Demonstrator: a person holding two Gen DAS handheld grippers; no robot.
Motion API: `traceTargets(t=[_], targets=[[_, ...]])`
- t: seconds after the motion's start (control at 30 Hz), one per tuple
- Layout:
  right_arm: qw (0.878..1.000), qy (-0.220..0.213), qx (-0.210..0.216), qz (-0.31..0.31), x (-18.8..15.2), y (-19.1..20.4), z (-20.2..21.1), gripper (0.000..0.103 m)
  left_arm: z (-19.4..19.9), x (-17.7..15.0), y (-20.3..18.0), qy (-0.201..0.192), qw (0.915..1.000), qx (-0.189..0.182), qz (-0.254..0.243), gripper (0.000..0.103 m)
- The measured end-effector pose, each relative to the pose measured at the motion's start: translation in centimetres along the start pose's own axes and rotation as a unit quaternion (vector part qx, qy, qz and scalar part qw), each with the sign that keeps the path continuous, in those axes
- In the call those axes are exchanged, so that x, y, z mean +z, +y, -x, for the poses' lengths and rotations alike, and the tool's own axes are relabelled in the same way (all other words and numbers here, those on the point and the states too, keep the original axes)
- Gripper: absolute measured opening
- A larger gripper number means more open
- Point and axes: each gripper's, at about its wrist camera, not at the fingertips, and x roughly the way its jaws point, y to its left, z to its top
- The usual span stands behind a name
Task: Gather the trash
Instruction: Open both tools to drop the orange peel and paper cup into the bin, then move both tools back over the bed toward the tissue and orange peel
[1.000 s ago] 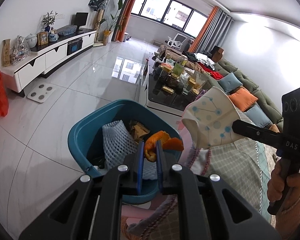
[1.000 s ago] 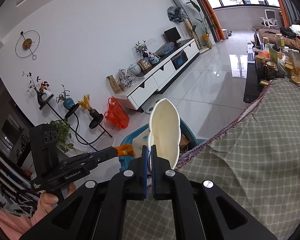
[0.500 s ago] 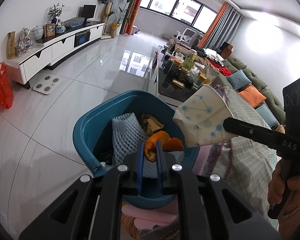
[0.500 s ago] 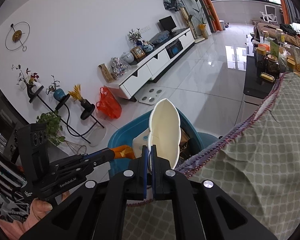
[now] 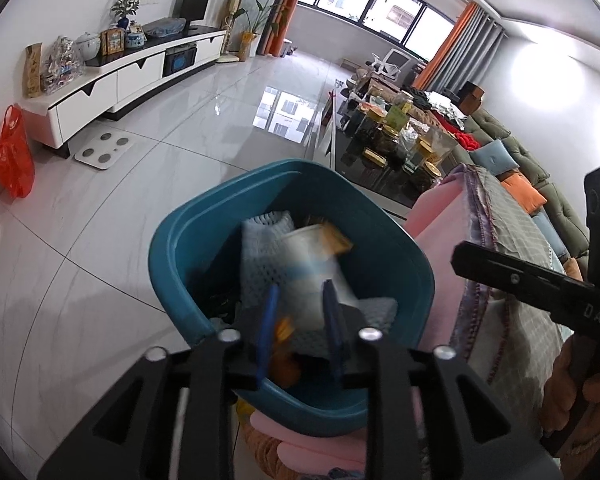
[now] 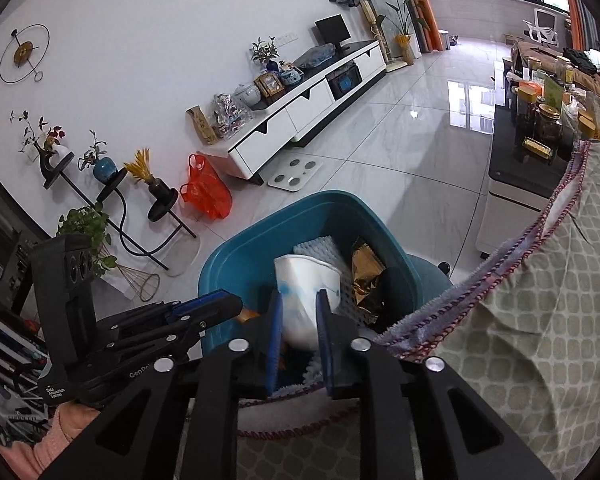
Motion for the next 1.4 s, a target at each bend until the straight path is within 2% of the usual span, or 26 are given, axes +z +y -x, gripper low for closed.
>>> traceTargets(t=[0.17,0.3,0.5,0.6,0.7,0.87,1.07,1.23,1.4], targets=[[1.0,-0.012,0.005,-0.002,-0.7,-0.6,2.0,0.02,1.0,0.2,-0.3,-0.018,0.9998,-0.005,0.0,0.037],[1.0,-0.031,0.004,0.001,-1.6,-0.6,4.5,0.026,2.9,-0.1,-1.8,-0.045,0.9984,-0.019,-0.028,0.045],[0.997,-0.074,-0.009,0.009,-4.3,-1.3,10.4,0.032,5.8,-0.9,-6.8,-0.079,0.9895,-0.069,-0.099,0.054],[0.995,-0.1,-0.023,-0.001,-6.1,-2.2,13.6,0.034,6.8,-1.9,-10.1,-0.084,0.9806,-0.113,-0.136,0.057],[0.991,-0.123,-0.04,-0.021,-8.2,-3.6,16.5,0.037,7.0,-3.1,-13.2,-0.079,0.9717,-0.148,-0.167,0.058],[0.983,-0.147,-0.086,-0.065,-12.8,-6.3,21.3,0.037,6.2,-6.4,-20.0,-0.049,0.9519,-0.196,-0.231,0.059],[0.972,-0.171,-0.13,-0.092,-16.0,-8.0,25.2,0.037,5.2,-10.3,-26.1,-0.02,0.9331,-0.222,-0.282,0.059],[0.964,-0.188,-0.145,-0.117,-18.3,-9.2,27.1,0.039,4.8,-12.2,-29.1,-0.006,0.9247,-0.228,-0.305,0.061],[0.957,-0.198,-0.157,-0.141,-20.5,-10.9,28.7,0.039,4.6,-13.5,-31.5,0.001,0.9198,-0.228,-0.32,0.061]])
